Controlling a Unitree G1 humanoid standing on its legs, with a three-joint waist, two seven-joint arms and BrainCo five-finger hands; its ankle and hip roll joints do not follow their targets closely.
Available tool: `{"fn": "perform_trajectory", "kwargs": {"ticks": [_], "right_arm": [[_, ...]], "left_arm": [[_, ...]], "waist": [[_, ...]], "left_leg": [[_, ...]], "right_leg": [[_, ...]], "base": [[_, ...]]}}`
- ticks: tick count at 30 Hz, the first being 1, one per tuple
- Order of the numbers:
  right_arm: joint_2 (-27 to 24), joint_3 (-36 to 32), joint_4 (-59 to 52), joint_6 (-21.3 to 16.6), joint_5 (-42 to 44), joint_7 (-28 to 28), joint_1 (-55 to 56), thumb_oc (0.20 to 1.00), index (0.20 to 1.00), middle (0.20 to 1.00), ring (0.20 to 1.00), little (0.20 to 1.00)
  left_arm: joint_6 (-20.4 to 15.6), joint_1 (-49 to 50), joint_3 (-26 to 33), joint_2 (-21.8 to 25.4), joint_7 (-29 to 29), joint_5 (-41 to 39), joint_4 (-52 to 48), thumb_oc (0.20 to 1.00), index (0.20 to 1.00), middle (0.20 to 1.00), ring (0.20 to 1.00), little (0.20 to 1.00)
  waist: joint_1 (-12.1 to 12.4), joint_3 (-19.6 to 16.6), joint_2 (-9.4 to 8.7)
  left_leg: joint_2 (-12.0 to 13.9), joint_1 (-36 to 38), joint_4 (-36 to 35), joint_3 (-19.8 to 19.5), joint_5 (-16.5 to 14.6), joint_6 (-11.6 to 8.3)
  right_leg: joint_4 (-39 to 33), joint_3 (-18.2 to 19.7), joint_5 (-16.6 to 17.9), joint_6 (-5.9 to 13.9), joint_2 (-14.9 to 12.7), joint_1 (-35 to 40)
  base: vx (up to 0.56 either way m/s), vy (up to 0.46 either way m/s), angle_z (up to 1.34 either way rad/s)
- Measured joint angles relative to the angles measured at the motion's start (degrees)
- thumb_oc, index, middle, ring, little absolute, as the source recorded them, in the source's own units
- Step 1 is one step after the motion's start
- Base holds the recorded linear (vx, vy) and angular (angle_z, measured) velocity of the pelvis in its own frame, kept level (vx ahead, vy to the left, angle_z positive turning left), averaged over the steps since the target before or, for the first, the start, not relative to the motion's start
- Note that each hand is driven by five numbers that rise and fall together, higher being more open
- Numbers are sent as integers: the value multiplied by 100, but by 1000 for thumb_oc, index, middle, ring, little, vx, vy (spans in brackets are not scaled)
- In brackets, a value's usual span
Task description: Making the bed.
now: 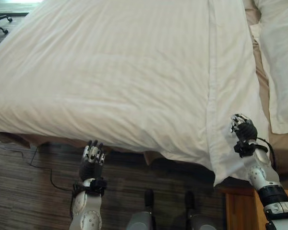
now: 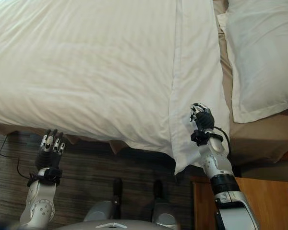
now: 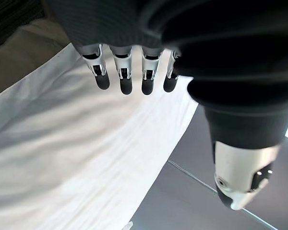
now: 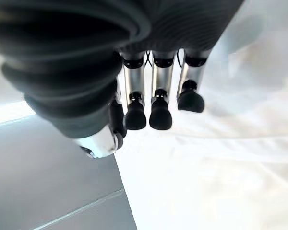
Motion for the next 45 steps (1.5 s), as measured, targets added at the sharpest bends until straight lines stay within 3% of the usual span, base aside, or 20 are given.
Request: {"fn": "perform_trajectory", "kwargs": {"ticks": [8,20,24,27,32,35,37,38,41,45], "right_arm": [[163,-155,1497,-152,279,-231,-663,200,200,200,200,200],[581,-744,1859,-287,388,-83,-172,200,200,200,200,200],[737,-949,2526,-202,391,-98,539,200,200,200,200,200],[930,-886,2871,85,371,-105,1249,200,200,200,200,200],[962,-831,2780,235,160,-98,1872,200,200,200,200,200],[822,-896,2176,214,-67,-105,1967,200,200,200,200,200],[790,-1323,1239,204,-321,-267,2257,200,200,200,200,200],[788,-1669,705,46,-558,-500,2353,1000,1000,1000,1000,1000],[763,-2218,186,-161,-1110,-1124,2381,1000,1000,1000,1000,1000],[688,-2375,-44,-319,-1888,-1780,2396,1000,1000,1000,1000,1000]], "left_arm": [[4,-202,-310,89,98,-13,2,1000,1000,1000,1000,1000],[-1,-323,-309,93,229,-181,3,1000,1000,1000,1000,1000],[-18,-321,-315,93,229,-178,4,1000,1000,1000,1000,1000],[-26,-291,-305,75,228,-179,19,1000,1000,1000,1000,1000],[12,-288,-477,29,149,-170,428,1000,1000,1000,1000,1000],[171,-89,-834,99,-57,-117,512,1000,1000,1000,1000,1000],[288,120,-914,130,-187,83,493,1000,1000,1000,1000,1000],[303,320,-830,61,-220,105,502,1000,1000,1000,1000,1000],[316,525,-684,-198,-182,70,630,1000,1000,1000,1000,1000],[319,519,-718,-250,-63,66,592,1000,1000,1000,1000,1000]], "waist": [[136,172,234],[-20,181,135],[-69,148,24],[-201,149,13],[-416,140,-4],[-523,100,-22],[-528,49,18],[-595,-50,36],[-635,-229,34],[-645,-646,2]], "left_leg": [[-11,-318,2,-10,84,7],[-9,-183,1,-3,36,-39],[-6,-116,0,35,-4,-55],[-3,-100,1,64,-1,-51],[19,142,-8,238,-81,-44],[38,184,-31,325,-130,-44],[35,208,-31,339,-131,-43],[31,225,-31,345,-122,-11],[27,411,-31,323,-156,-29],[12,473,-32,302,-212,0]], "right_leg": [[11,-13,28,-20,-5,-320],[3,-9,-4,-5,-7,-203],[3,29,-11,-10,-6,-164],[27,49,-7,-15,-2,-147],[0,220,-8,-12,15,8],[-1,316,-10,-11,23,4],[1,337,-8,-13,30,14],[-2,341,-7,-17,18,31],[0,317,-36,-20,21,234],[1,296,-114,-12,0,301]], "base": [[-26,8,1],[34,12,0],[40,19,-6],[36,14,-5],[25,9,-19],[36,23,-15],[61,21,-3],[49,15,-2],[41,11,5],[10,14,3]]}}
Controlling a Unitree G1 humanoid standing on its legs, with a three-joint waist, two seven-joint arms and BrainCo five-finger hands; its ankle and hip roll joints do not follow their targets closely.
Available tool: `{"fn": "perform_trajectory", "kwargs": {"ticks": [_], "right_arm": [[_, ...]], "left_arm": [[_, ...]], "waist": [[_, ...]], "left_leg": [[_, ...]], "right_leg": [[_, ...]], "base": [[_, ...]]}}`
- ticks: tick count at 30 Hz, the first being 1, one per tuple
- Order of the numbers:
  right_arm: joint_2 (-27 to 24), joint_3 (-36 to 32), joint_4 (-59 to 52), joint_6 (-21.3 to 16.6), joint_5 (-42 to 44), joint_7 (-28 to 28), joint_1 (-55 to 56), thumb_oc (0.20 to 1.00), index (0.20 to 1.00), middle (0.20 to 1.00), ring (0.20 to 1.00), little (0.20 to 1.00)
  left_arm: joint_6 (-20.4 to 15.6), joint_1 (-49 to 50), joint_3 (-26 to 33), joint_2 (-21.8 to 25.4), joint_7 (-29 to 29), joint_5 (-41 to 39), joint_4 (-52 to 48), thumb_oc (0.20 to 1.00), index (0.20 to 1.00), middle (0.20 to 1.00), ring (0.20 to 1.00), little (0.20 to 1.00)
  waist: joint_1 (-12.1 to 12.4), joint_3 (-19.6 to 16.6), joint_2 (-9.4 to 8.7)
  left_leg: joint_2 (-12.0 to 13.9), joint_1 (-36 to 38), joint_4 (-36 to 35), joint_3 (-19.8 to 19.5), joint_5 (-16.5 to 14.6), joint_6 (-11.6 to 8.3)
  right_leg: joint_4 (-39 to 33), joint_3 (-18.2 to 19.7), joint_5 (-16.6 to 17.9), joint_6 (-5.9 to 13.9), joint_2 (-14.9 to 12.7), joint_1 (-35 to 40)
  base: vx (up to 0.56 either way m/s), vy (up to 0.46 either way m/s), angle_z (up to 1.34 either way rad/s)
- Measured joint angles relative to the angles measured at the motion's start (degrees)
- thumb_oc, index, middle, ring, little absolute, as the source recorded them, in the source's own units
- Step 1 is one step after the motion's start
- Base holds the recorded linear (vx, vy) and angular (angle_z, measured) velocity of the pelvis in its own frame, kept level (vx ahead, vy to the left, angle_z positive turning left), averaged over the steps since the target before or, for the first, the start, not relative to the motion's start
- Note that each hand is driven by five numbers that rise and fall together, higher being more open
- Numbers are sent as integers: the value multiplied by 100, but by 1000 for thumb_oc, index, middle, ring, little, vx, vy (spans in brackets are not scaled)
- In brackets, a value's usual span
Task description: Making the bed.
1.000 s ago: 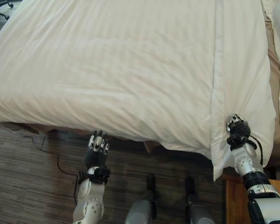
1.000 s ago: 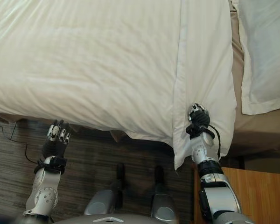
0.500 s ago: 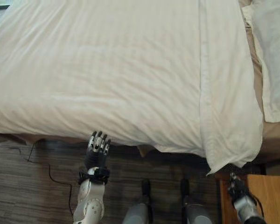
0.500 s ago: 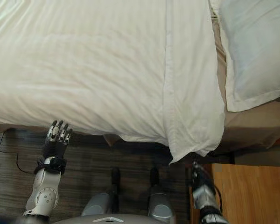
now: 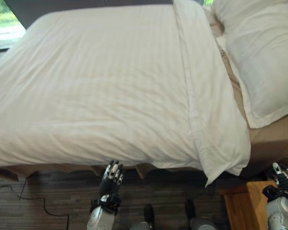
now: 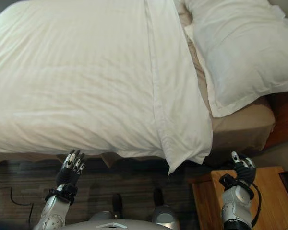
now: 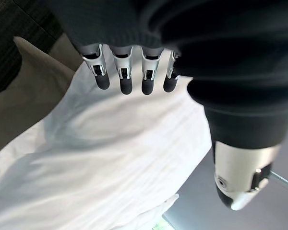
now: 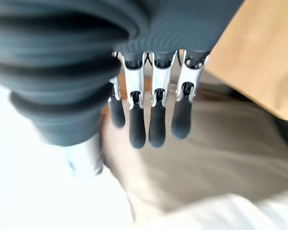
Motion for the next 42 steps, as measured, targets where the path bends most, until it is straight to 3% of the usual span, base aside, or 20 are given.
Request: {"fn": "perform_trajectory", "kwargs": {"ticks": [6,13,16,19,20,22,23,24,25,29,30,31,32,33,34,35,38,40,41,42], "right_arm": [[-20,73,-990,-2,-915,-585,52,1000,1000,1000,1000,1000],[-36,590,-1933,48,-1595,-555,48,1000,1000,1000,1000,1000],[-89,1645,-2339,-89,-1665,199,11,1000,1000,1000,1000,1000],[-73,2534,-2436,-176,-1223,1080,114,1000,1000,1000,1000,1000],[-41,2804,-2522,-171,-834,1472,267,1000,1000,1000,1000,1000],[-35,3120,-2526,-104,-637,1955,318,1000,1000,1000,1000,1000],[-71,3223,-2556,-89,-634,2217,306,1000,1000,1000,1000,1000],[-104,3245,-2550,-54,-639,2305,272,1000,1000,1000,1000,1000],[-391,3385,-2651,-23,-654,2407,119,1000,1000,1000,1000,1000],[-752,3444,-2891,-15,-653,2551,48,1000,1000,1000,1000,1000],[-755,3420,-2915,-14,-644,2558,83,1000,1000,1000,1000,1000],[-687,3329,-2919,-13,-644,2566,136,1000,1000,1000,1000,1000],[-691,3291,-2902,-28,-542,2548,191,1000,1000,1000,1000,1000],[-728,3280,-2882,-57,-528,2536,243,1000,1000,1000,1000,1000],[-734,3279,-2880,-38,-527,2499,356,1000,1000,1000,1000,1000],[-678,3241,-2890,-26,-528,2475,366,1000,1000,1000,1000,1000],[-551,2929,-2921,-24,-534,2389,407,1000,1000,1000,1000,1000],[-547,2705,-2949,-17,-564,2323,576,1000,1000,1000,1000,1000],[-400,2323,-2972,-23,-618,2272,819,1000,1000,1000,1000,1000],[-356,2314,-2942,-23,-631,2226,789,1000,1000,1000,1000,1000]], "left_arm": [[0,-208,-229,-8,35,14,-44,1000,1000,1000,1000,1000],[-15,8,-254,-91,48,7,-40,1000,1000,1000,1000,1000],[-27,3,-359,-55,36,10,-52,1000,1000,1000,1000,1000],[-37,-205,-478,0,-3,11,-58,1000,1000,1000,1000,1000],[-42,-385,-550,34,-61,16,25,1000,1000,1000,1000,1000],[-83,-536,-530,60,-141,41,29,1000,1000,1000,1000,1000],[-109,-641,-480,63,-138,41,47,1000,1000,1000,1000,1000],[-155,-621,-444,77,-144,42,29,1000,1000,1000,1000,1000],[-266,-595,-344,141,-135,48,-7,1000,1000,1000,1000,1000],[-431,-438,-110,43,-50,52,-33,1000,1000,1000,1000,1000],[-441,-439,-110,5,-38,51,-39,1000,1000,1000,1000,1000],[-444,-517,-128,-11,-28,51,-1,1000,1000,1000,1000,1000],[-436,-577,-276,-49,-43,51,171,1000,1000,1000,1000,1000],[-439,-612,-323,-75,-41,49,210,1000,1000,1000,1000,1000],[-434,-634,-404,-81,-15,35,297,1000,1000,1000,1000,1000],[-423,-678,-444,-77,-12,29,325,1000,1000,1000,1000,1000],[-351,-555,-456,-13,-74,24,294,1000,1000,1000,1000,1000],[-311,-423,-464,-19,-141,36,183,1000,1000,1000,1000,1000],[-272,-381,-485,-58,-200,48,129,1000,1000,1000,1000,1000],[-273,-331,-484,-58,-199,76,57,1000,1000,1000,1000,1000]], "waist": [[-26,-346,126],[-18,-433,156],[14,-364,141],[62,-215,66],[-4,-186,95],[77,-181,78],[137,-135,243],[226,-142,309],[339,-106,482],[393,-147,620],[384,-149,566],[326,-96,373],[450,-82,402],[407,-65,395],[280,24,98],[190,41,7],[276,56,-381],[254,-10,-368],[-2,-95,-386],[45,-186,-186]], "left_leg": [[-38,126,-1,27,-19,29],[-50,151,0,99,-19,29],[-65,287,18,150,-11,77],[-67,309,35,-8,28,127],[-97,107,146,-424,-6,85],[-197,-64,238,-977,56,86],[-268,-248,329,-1606,104,55],[-260,-240,261,-1683,103,67],[-249,-293,268,-2007,278,60],[-150,-503,240,-2685,280,-124],[-128,-569,269,-2860,207,-216],[-215,-639,429,-2910,66,-238],[-252,-875,901,-2533,-448,385],[-150,-898,844,-2367,-562,360],[41,-868,654,-1457,-889,524],[110,-913,727,-727,-912,510],[-29,-813,1979,208,-794,312],[-49,-548,2416,481,-886,173],[-20,-342,2615,995,-948,80],[-74,-202,2400,1008,-965,57]], "right_leg": [[-1,23,-12,23,-33,106],[-1,111,-7,62,-36,83],[334,203,-54,68,-5,89],[995,205,-416,91,0,-67],[1224,546,-665,59,26,-92],[1091,610,-735,52,31,29],[1066,738,-952,-69,220,205],[1133,762,-982,-107,239,217],[1318,1152,-1059,-130,522,192],[1418,842,-1151,-484,895,318],[1366,877,-1178,-629,993,368],[1151,650,-1103,-814,887,422],[1263,356,-1068,-843,992,480],[1323,204,-1112,-920,1051,494],[1217,-338,-1059,-1034,821,560],[1162,-512,-1056,-1032,658,593],[974,-1075,-1005,-1081,266,743],[922,-1509,-1018,-1034,144,813],[703,-1921,-943,-969,71,954],[799,-1927,-948,-898,95,824]], "base": [[-30,7,-2],[-27,16,-5],[-119,-12,-10],[-23,-117,38],[35,-194,100],[87,-226,163],[68,-260,187],[-37,-335,159],[-40,-275,79],[-70,-396,101],[-110,-229,109],[-272,-389,134],[-319,-361,129],[-341,-323,163],[-183,-161,169],[-142,-105,166],[-203,-104,99],[-149,-14,139],[-60,104,155],[-86,129,143]]}}
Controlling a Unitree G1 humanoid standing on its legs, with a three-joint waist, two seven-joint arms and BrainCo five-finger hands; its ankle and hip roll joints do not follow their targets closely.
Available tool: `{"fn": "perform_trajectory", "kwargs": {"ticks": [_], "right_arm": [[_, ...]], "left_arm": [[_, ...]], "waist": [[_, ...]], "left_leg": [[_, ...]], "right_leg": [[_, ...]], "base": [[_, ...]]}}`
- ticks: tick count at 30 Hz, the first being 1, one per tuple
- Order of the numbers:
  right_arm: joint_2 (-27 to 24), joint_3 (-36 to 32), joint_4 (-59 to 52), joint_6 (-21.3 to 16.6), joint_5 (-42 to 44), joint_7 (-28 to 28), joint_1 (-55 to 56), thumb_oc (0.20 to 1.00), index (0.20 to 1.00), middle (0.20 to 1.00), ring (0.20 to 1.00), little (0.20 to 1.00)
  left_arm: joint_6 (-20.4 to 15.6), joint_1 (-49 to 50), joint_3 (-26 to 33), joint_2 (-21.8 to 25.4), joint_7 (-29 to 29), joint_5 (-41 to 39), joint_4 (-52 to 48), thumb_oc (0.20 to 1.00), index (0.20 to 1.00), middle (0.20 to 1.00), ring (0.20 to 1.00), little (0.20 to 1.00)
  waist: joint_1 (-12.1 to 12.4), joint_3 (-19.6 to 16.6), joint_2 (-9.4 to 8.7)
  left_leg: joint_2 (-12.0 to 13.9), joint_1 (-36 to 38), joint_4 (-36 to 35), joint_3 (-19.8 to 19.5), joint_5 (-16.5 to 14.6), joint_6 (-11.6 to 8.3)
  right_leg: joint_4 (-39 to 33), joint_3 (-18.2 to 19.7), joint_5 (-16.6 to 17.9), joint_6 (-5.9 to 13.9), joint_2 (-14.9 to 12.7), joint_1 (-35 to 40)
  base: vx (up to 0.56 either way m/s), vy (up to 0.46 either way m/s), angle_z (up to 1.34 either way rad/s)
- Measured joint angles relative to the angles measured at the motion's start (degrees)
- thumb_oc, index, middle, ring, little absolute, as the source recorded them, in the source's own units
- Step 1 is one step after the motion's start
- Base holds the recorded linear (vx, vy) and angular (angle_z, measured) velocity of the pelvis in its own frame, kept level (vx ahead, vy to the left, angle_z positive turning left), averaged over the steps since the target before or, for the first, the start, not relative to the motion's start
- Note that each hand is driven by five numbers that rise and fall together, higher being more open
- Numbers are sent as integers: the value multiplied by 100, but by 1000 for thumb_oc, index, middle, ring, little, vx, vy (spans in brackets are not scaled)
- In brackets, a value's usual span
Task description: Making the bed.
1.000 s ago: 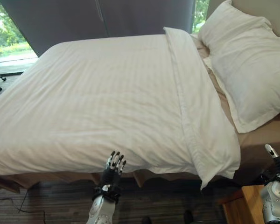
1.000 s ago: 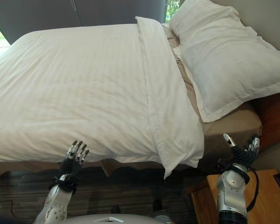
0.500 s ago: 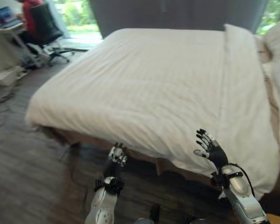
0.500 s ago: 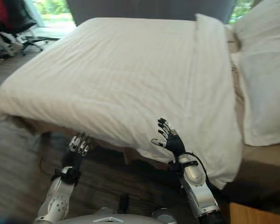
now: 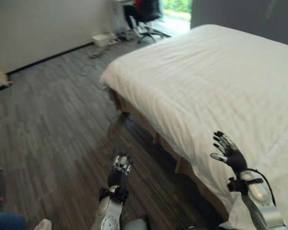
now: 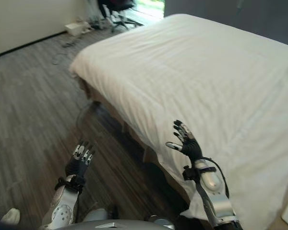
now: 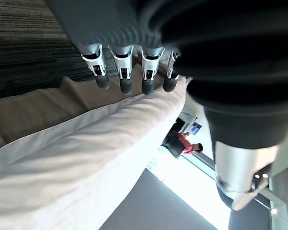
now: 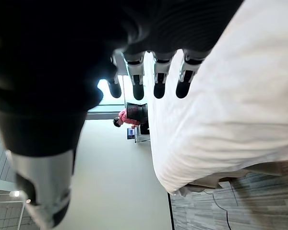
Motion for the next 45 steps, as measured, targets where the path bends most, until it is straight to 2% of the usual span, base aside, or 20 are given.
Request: {"fn": "perform_trajectory", "kwargs": {"ticks": [1,2,3,5,8,11,13,16,22,32,45], "right_arm": [[67,-37,59,-5,-25,-78,-82,1000,1000,1000,1000,1000],[169,-146,139,-3,-25,-169,-188,1000,1000,1000,1000,1000],[211,-79,230,1,-26,-283,-265,1000,1000,1000,1000,1000],[280,93,295,15,-20,-335,-331,1000,1000,1000,1000,1000],[435,311,235,30,-16,-292,-115,1000,1000,1000,1000,1000],[396,518,208,74,-35,-241,-50,1000,1000,1000,1000,1000],[385,543,200,76,-63,-159,-45,1000,1000,1000,1000,1000],[333,542,202,78,-262,-166,-45,1000,1000,1000,1000,1000],[318,483,204,93,-260,-174,69,1000,1000,1000,1000,1000],[304,343,208,93,-250,-207,176,1000,1000,1000,1000,1000],[219,359,256,118,-238,-205,239,1000,1000,1000,1000,1000]], "left_arm": [[1,16,11,6,2,105,-23,1000,1000,1000,1000,1000],[1,-3,-4,0,24,198,-27,1000,1000,1000,1000,1000],[4,-55,-83,8,49,390,-86,1000,1000,1000,1000,1000],[6,-47,-83,47,99,595,-250,1000,1000,1000,1000,1000],[-6,3,-71,122,228,806,-481,1000,1000,1000,1000,1000],[-3,-16,-64,132,284,808,-400,1000,1000,1000,1000,1000],[-3,-14,-68,151,292,823,-370,1000,1000,1000,1000,1000],[-1,4,-71,226,333,835,-343,1000,1000,1000,1000,1000],[-1,118,-90,226,379,1082,-344,1000,1000,1000,1000,1000],[0,186,-95,225,491,1320,-344,1000,1000,1000,1000,1000],[0,183,-94,225,511,1320,-343,1000,1000,1000,1000,1000]], "waist": [[25,2,54],[-17,-8,184],[-49,-46,430],[42,-73,571],[25,-116,362],[22,-229,183],[-29,-234,144],[-26,-231,192],[-30,-315,348],[-23,-324,344],[-26,-314,324]], "left_leg": [[11,152,-301,143,-50,-46],[-15,353,-780,235,-44,-46],[-122,656,-1557,-183,266,196],[-113,847,-1989,-432,433,234],[-253,794,-2169,-542,540,288],[-355,689,-2210,-547,647,360],[-389,688,-2218,-541,686,392],[-425,702,-2215,-500,688,395],[-386,714,-2212,-362,702,418],[-285,700,-2198,-352,715,402],[-280,725,-2208,-341,714,402]], "right_leg": [[18,-46,10,17,35,-79],[1,-188,45,72,64,-123],[70,-258,60,104,173,-214],[221,-265,48,131,242,-331],[441,-202,15,277,111,-506],[556,-56,44,329,24,-737],[501,57,63,362,24,-766],[407,137,144,443,14,-744],[189,280,287,425,101,-672],[-3,308,353,367,239,-604],[-83,339,374,354,258,-546]], "base": [[-37,75,59],[-11,63,81],[54,114,72],[56,130,28],[-11,72,14],[-34,37,2],[0,0,0],[21,11,-6],[16,-4,-12],[0,-2,-1],[0,0,-1]]}}
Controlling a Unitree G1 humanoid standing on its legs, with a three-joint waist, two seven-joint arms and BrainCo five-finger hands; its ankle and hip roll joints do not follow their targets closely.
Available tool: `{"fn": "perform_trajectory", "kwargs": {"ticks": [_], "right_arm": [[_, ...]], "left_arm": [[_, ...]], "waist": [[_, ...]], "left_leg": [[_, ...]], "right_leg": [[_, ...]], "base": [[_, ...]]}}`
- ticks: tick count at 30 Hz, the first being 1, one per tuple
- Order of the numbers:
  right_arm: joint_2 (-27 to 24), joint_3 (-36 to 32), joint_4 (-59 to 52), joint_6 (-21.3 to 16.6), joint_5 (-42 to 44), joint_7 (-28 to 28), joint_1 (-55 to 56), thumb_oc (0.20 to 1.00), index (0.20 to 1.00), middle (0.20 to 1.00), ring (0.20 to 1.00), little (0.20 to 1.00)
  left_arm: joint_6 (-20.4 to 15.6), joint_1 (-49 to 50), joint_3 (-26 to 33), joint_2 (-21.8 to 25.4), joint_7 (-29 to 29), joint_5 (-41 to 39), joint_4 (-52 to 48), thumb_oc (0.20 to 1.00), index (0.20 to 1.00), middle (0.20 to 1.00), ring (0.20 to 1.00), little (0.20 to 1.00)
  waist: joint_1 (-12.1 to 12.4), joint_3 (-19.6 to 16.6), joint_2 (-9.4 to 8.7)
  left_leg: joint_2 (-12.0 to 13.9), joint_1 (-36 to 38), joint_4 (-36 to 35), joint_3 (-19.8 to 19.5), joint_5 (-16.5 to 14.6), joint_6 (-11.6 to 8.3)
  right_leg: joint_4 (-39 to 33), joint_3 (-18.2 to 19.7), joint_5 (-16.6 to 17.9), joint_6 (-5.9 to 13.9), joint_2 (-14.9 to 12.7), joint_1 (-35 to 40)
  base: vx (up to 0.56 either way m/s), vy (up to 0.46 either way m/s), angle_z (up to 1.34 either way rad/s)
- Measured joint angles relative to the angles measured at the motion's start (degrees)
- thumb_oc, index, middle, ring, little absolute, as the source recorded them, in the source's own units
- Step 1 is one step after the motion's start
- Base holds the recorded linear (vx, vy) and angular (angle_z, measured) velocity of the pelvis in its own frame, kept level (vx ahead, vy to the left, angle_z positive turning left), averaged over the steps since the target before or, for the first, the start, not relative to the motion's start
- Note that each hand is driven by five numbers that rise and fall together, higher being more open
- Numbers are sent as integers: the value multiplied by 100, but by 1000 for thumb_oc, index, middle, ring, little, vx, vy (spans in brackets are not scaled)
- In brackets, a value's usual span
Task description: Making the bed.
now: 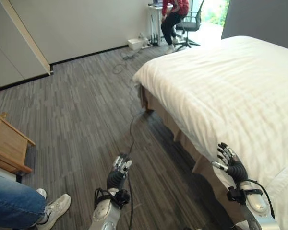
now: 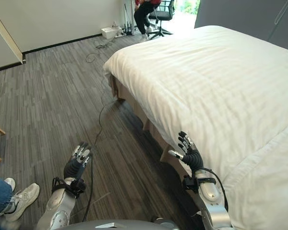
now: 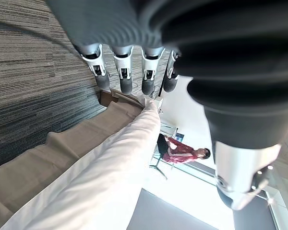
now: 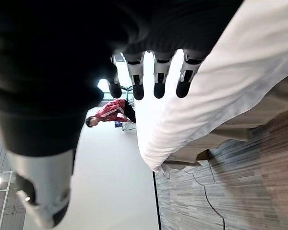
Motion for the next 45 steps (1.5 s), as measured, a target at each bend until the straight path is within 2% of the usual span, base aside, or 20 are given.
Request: {"fn": "perform_trajectory", "kwargs": {"ticks": [45], "right_arm": [[-2,4,17,16,-11,-3,22,1000,1000,1000,1000,1000]], "left_arm": [[0,42,-26,-3,102,-1,1,1000,1000,1000,1000,1000]], "waist": [[-1,173,4]], "left_leg": [[15,90,-14,-23,-13,-20]], "right_leg": [[-268,-9,103,3,54,220]], "base": [[0,0,0]]}}
